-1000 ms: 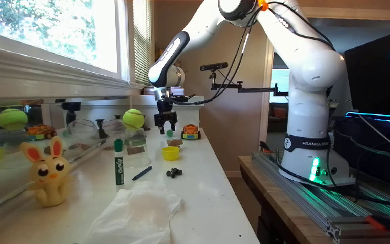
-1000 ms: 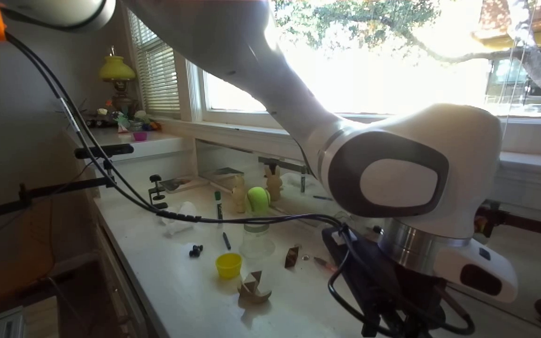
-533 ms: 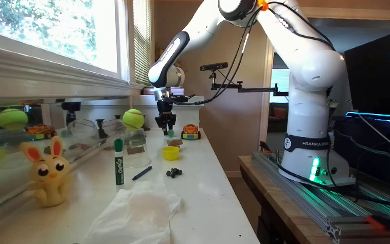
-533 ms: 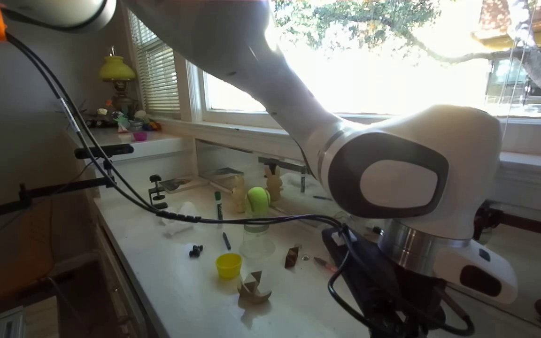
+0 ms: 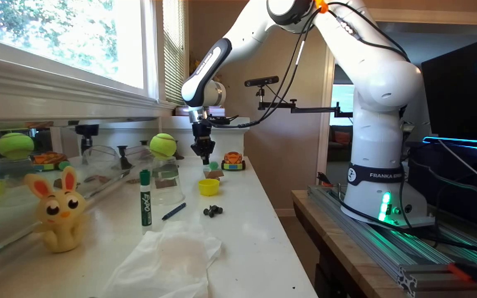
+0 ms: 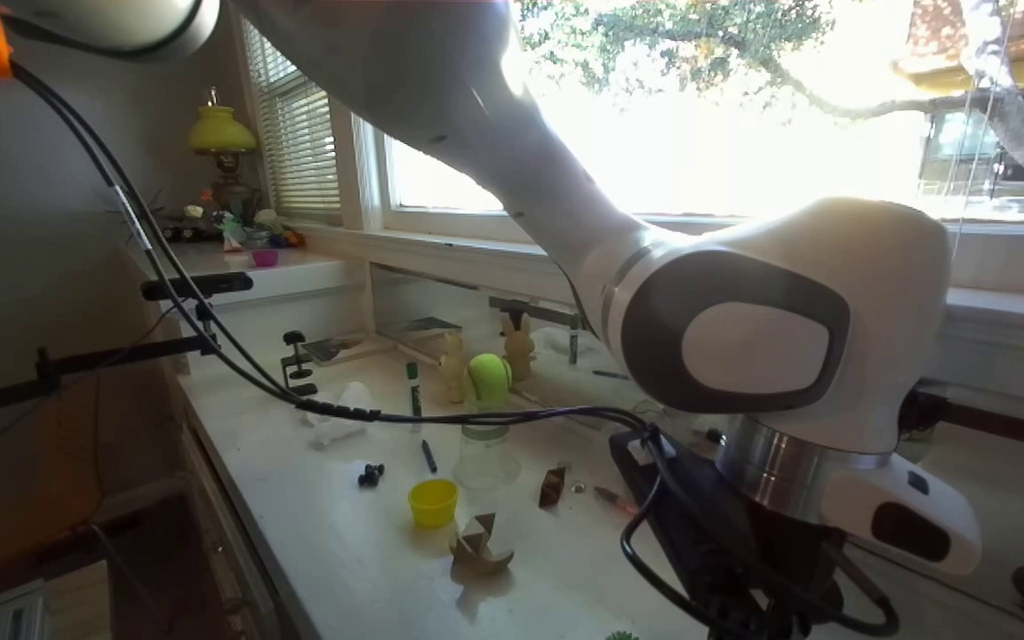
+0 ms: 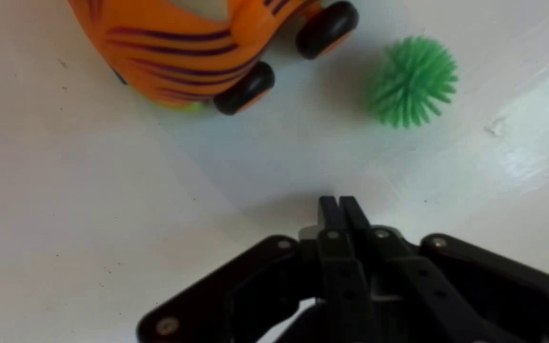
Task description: Put the yellow bowl on the counter, then place the green toy in it
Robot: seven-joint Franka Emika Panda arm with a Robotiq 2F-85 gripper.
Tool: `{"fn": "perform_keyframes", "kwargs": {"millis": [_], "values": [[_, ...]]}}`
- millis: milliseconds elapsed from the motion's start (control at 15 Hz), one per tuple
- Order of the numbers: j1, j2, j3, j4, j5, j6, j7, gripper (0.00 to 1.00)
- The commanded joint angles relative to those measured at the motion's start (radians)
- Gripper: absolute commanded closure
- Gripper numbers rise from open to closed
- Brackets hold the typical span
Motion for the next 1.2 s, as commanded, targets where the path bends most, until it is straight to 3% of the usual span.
{"fn": "perform_keyframes", "kwargs": {"millis": [0,600,1133], "values": [[-0.003,-0.012,0.001,0.006,0.001,-0.021,0.023,0.61],[0.033,-0.124,-0.017,-0.065,-0.049,-0.033,0.036,0.01],[0.071,-0.364,-0.025,-0.308,-0.135,-0.039,0.025,0.0]]}}
